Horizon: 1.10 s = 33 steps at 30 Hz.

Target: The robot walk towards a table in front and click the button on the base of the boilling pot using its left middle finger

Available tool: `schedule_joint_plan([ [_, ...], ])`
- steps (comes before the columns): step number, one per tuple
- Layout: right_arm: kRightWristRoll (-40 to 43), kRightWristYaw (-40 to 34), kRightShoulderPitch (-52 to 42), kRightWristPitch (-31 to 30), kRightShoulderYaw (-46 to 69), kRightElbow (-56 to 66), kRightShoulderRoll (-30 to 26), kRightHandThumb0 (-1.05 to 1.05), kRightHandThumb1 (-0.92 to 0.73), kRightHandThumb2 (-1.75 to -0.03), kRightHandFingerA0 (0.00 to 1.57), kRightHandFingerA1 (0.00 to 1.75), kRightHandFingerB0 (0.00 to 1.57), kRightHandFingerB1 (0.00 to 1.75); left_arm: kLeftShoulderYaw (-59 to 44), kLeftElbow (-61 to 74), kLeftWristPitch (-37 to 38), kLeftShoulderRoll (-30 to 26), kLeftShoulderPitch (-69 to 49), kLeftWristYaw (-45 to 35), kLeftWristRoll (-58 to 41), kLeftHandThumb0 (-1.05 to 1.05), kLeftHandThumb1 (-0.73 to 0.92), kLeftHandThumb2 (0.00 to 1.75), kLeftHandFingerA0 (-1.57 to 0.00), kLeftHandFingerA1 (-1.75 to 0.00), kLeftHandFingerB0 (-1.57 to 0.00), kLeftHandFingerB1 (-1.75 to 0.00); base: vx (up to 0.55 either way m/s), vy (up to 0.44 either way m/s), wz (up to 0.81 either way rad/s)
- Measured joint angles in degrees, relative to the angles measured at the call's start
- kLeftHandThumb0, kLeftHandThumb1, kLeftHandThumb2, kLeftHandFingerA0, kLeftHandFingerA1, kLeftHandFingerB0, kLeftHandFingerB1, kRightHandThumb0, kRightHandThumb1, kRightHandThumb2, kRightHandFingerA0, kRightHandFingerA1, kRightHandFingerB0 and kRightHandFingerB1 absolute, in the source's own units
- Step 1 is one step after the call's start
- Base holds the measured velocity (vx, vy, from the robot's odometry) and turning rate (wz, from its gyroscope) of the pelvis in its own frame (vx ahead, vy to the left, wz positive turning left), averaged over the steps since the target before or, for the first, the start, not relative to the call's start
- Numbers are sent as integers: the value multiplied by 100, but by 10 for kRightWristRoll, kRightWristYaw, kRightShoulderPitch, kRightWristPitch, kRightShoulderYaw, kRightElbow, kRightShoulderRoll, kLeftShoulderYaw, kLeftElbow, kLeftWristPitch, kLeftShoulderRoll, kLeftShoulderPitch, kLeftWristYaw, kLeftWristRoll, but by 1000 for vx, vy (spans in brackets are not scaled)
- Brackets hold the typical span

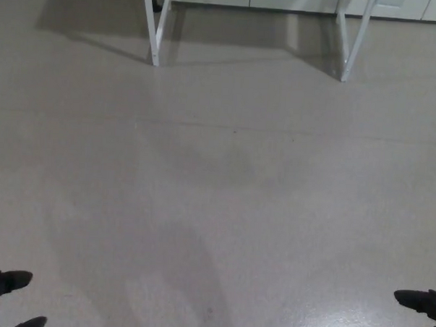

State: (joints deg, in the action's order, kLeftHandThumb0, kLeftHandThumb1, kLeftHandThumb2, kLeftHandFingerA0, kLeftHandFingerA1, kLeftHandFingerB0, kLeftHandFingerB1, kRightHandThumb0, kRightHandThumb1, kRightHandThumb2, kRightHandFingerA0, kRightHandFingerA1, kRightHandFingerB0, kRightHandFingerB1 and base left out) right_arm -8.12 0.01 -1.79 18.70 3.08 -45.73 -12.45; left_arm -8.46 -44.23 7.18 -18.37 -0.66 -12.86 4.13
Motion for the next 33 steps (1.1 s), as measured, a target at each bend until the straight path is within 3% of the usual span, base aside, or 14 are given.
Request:
schedule_joint_plan([
  [11,1,-6,-42,70,1,-29,-4,-55,-38,-71,70,53,56,49,1,5,20,-7,-45,-26,-12,-21,45,53,-45,-40,-36,-34,0,0,0],
  [33,-2,-10,-68,94,-5,-40,-11,-52,-38,-70,70,52,57,49,9,25,30,-10,-90,-35,-14,-20,47,54,-46,-40,-35,-34,4,52,-1],
])
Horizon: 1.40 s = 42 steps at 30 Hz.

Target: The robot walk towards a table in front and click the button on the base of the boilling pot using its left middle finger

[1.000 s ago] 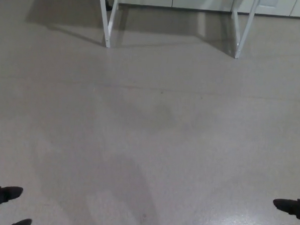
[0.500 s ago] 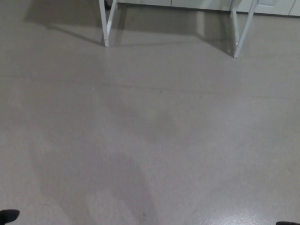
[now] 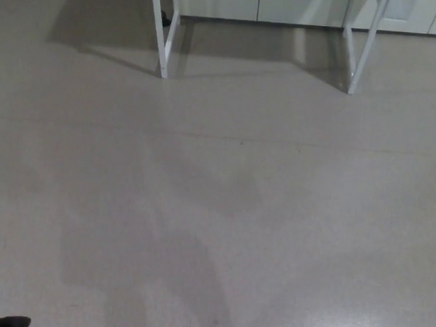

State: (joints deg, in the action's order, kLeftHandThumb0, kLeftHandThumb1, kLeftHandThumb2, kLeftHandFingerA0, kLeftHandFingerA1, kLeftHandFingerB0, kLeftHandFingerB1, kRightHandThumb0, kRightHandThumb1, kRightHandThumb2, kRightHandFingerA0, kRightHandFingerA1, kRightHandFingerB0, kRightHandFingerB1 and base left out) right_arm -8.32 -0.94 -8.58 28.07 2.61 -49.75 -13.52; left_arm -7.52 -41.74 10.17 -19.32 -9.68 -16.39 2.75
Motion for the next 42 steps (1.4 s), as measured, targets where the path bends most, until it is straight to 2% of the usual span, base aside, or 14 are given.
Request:
schedule_joint_plan([
  [5,-2,0,0,2,-5,0,7,-51,-38,-70,69,52,57,49,2,2,3,-12,1,-1,1,-23,46,54,-47,-40,-37,-34,189,398,9],
  [6,-2,0,0,2,-5,0,7,-44,-45,-54,75,42,61,39,2,2,4,-13,1,-1,1,-24,46,53,-48,-41,-37,-35,181,151,8],
  [8,-2,0,0,2,-5,0,7,-44,-45,-54,74,42,61,39,5,2,5,-13,1,0,3,-24,46,53,-49,-41,-38,-34,201,64,5],
  [10,-2,0,1,2,-5,0,7,-43,-45,-54,74,42,61,39,8,2,5,-13,0,0,4,-24,46,53,-49,-41,-37,-34,183,5,7],
  [11,-2,0,1,2,-5,0,7,-50,-38,-70,68,52,56,49,9,3,5,-13,-1,0,4,-24,46,53,-49,-40,-37,-34,158,-51,14],
  [23,-2,0,7,4,-6,-2,-2,-52,-38,-71,69,52,57,49,20,5,10,-9,1,4,5,-23,46,53,-50,-41,-37,-34,258,-115,10],
  [24,-2,0,7,3,-6,-3,-2,-45,-45,-53,76,42,62,39,20,5,11,-9,0,4,5,-23,46,53,-50,-41,-38,-34,132,-110,-7],
  [26,-2,0,7,3,-7,-3,-2,-52,-38,-71,69,52,56,49,20,4,11,-9,0,5,5,-29,40,59,-48,-45,-36,-39,147,-74,-1],
  [28,-2,0,7,3,-8,-3,-2,-51,-38,-71,69,52,57,49,21,3,12,-9,-1,6,6,-30,40,60,-48,-45,-36,-39,191,-7,-5],
  [30,-2,1,6,3,-8,-3,-2,-44,-45,-54,75,42,62,39,23,3,13,-9,-2,7,7,-31,40,60,-49,-45,-36,-39,211,65,-4],
  [31,-2,1,5,3,-8,-4,-2,-44,-45,-54,75,43,62,39,24,3,14,-9,-2,7,7,-31,40,60,-49,-45,-36,-39,228,118,-9],
  [32,-2,1,5,3,-9,-5,-3,-53,-39,-71,68,52,56,49,24,2,14,-9,-3,7,7,-31,40,60,-49,-45,-36,-39,273,146,-7],
  [40,-4,2,11,3,-18,-4,-1,-53,-37,-71,71,53,58,50,23,0,17,-13,-2,12,8,-32,41,60,-47,-45,-36,-39,245,117,0],
  [42,-4,2,12,3,-20,-5,-1,-46,-44,-53,77,42,63,39,24,-1,17,-14,-2,13,8,-32,41,60,-47,-45,-36,-39,234,-105,9],
])
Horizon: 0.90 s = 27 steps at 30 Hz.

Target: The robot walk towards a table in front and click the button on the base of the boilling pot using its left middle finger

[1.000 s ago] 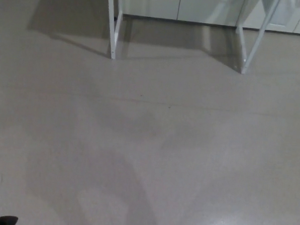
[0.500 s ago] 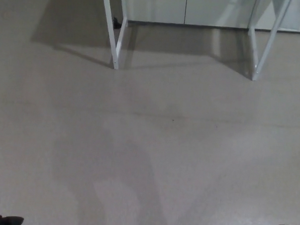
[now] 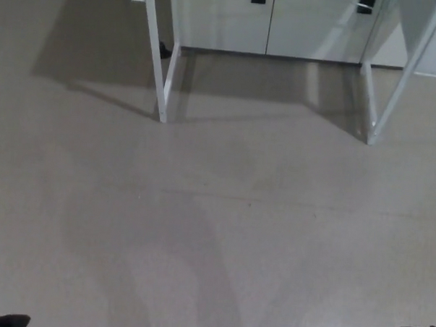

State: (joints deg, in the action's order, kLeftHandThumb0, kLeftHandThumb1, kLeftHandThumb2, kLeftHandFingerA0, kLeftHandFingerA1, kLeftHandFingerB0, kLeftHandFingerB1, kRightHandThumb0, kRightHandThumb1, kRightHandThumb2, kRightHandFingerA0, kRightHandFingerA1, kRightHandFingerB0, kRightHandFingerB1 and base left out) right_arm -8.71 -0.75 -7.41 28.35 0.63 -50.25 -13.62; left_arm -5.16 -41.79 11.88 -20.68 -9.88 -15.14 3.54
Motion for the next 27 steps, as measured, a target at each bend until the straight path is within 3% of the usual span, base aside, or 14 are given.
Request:
schedule_joint_plan([
  [5,-1,0,-1,-2,-3,-2,0,-44,-45,-54,76,42,62,39,1,-5,0,-1,-3,1,1,-27,46,54,-50,-40,-38,-34,257,-177,23],
  [6,-2,0,-1,-2,-4,-2,-1,-44,-45,-54,76,42,61,39,2,-8,0,0,-2,2,1,-35,40,61,-46,-45,-36,-40,313,-253,9],
  [7,-3,0,0,-2,-6,-4,2,-50,-38,-70,70,53,57,49,2,-10,0,-1,-2,2,1,-35,40,61,-46,-45,-36,-40,281,-399,61],
  [9,-2,-1,2,-1,-4,-7,-4,-50,-38,-70,70,53,57,49,5,-11,1,1,0,3,2,-28,46,54,-51,-40,-38,-34,239,-281,43],
  [10,-2,-1,4,0,-4,-9,-5,-51,-39,-71,69,53,56,49,6,-11,1,2,0,3,2,-34,40,61,-47,-45,-36,-39,185,-211,3],
  [11,-2,-1,5,0,-4,-9,-5,-45,-45,-54,76,42,62,39,7,-12,1,2,-1,3,2,-34,40,60,-47,-45,-36,-39,231,-158,3],
  [13,-3,-1,5,0,-5,-11,-6,-44,-45,-54,76,42,62,39,6,-14,1,2,-3,4,2,-34,40,61,-47,-45,-36,-39,259,-132,-2],
  [14,-3,-1,5,0,-6,-12,-6,-51,-38,-71,69,53,57,49,6,-15,1,2,-3,4,2,-34,40,61,-48,-45,-36,-39,259,-96,-5],
  [23,-7,-3,3,-1,-18,-28,-5,-52,-39,-72,69,53,55,50,15,-26,5,1,-8,10,7,-37,39,63,-49,-47,-36,-41,242,100,-5],
  [26,-8,-3,6,0,-21,-30,-3,-50,-39,-71,69,53,56,50,15,-36,8,-5,-8,15,7,-37,39,63,-48,-48,-36,-41,243,131,4],
  [27,-8,-3,7,0,-22,-32,-2,-43,-46,-54,76,42,61,39,16,-40,10,-6,-9,16,8,-37,39,63,-49,-48,-36,-41,182,35,3],
])
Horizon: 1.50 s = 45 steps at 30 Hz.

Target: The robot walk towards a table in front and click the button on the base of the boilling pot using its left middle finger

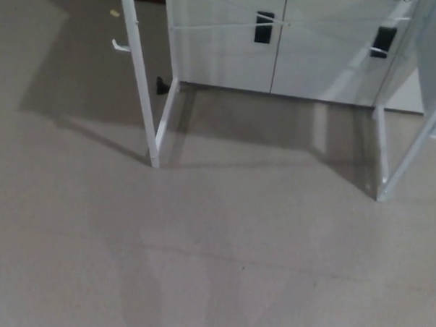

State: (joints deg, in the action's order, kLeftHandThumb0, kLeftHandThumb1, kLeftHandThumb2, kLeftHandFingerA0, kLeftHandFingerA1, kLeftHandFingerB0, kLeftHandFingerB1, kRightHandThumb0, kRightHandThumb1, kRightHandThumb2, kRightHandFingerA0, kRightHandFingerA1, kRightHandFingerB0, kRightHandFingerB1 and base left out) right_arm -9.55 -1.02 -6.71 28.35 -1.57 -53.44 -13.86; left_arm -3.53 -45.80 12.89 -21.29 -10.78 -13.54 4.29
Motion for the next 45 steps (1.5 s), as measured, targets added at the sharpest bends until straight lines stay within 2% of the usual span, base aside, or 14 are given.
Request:
schedule_joint_plan([
  [5,0,0,-2,0,-1,-9,1,-43,-47,-54,75,42,61,38,6,-8,2,-3,-2,3,1,-39,39,64,-48,-48,-35,-41,148,-80,8],
  [6,0,1,-1,0,-1,-11,1,-50,-40,-72,70,53,56,50,8,-11,3,-4,-1,4,1,-38,39,64,-49,-48,-35,-41,123,-146,6],
  [11,2,2,4,1,1,-20,0,-49,-39,-71,70,53,56,50,16,-22,12,-7,9,10,5,-42,39,66,-49,-49,-35,-42,174,-317,31],
  [12,2,2,4,1,2,-21,-2,-44,-46,-53,77,42,62,39,18,-23,13,-6,9,10,6,-42,40,66,-48,-48,-34,-41,211,-259,8],
  [16,4,1,14,1,5,-25,-2,-48,-42,-57,75,45,60,41,23,-31,18,-7,17,12,12,-39,40,64,-48,-48,-35,-41,190,-96,-2],
  [17,4,0,17,1,5,-26,-2,-51,-40,-72,69,53,56,50,22,-32,18,-7,19,12,12,-39,40,64,-48,-47,-35,-41,264,-6,-9],
  [22,3,-2,9,2,3,-26,-3,-50,-40,-72,69,54,56,50,23,-34,21,-7,9,14,13,-42,39,66,-48,-49,-35,-42,261,94,-12],
  [23,2,-2,7,2,3,-27,-3,-44,-47,-55,76,43,62,39,24,-38,22,-8,9,14,13,-41,39,65,-49,-49,-35,-42,247,277,-24],
  [32,5,-2,19,4,3,-27,3,-43,-46,-53,77,42,62,39,23,-45,30,-16,27,19,13,-39,41,64,-48,-47,-36,-41,189,160,0],
  [37,6,-2,18,3,4,-28,3,-42,-46,-54,76,42,62,39,23,-43,30,-16,20,19,13,-39,41,64,-47,-46,-36,-41,219,-52,8],
  [38,6,-2,18,3,3,-28,3,-49,-39,-71,69,53,56,50,23,-43,30,-16,18,19,13,-39,41,64,-48,-47,-36,-41,237,-163,18],
  [41,5,-1,21,3,2,-29,5,-49,-39,-71,69,53,56,50,23,-39,31,-16,15,18,13,-39,41,64,-48,-47,-36,-41,282,-306,3],
  [42,6,-1,22,3,3,-29,1,-48,-43,-56,75,44,61,41,24,-37,31,-14,17,18,13,-42,40,66,-50,-48,-34,-41,252,-344,27],
  [45,6,-2,25,3,4,-30,-2,-44,-47,-55,76,43,61,39,25,-38,33,-13,20,18,13,-41,40,66,-50,-48,-34,-41,252,-191,-2],
])
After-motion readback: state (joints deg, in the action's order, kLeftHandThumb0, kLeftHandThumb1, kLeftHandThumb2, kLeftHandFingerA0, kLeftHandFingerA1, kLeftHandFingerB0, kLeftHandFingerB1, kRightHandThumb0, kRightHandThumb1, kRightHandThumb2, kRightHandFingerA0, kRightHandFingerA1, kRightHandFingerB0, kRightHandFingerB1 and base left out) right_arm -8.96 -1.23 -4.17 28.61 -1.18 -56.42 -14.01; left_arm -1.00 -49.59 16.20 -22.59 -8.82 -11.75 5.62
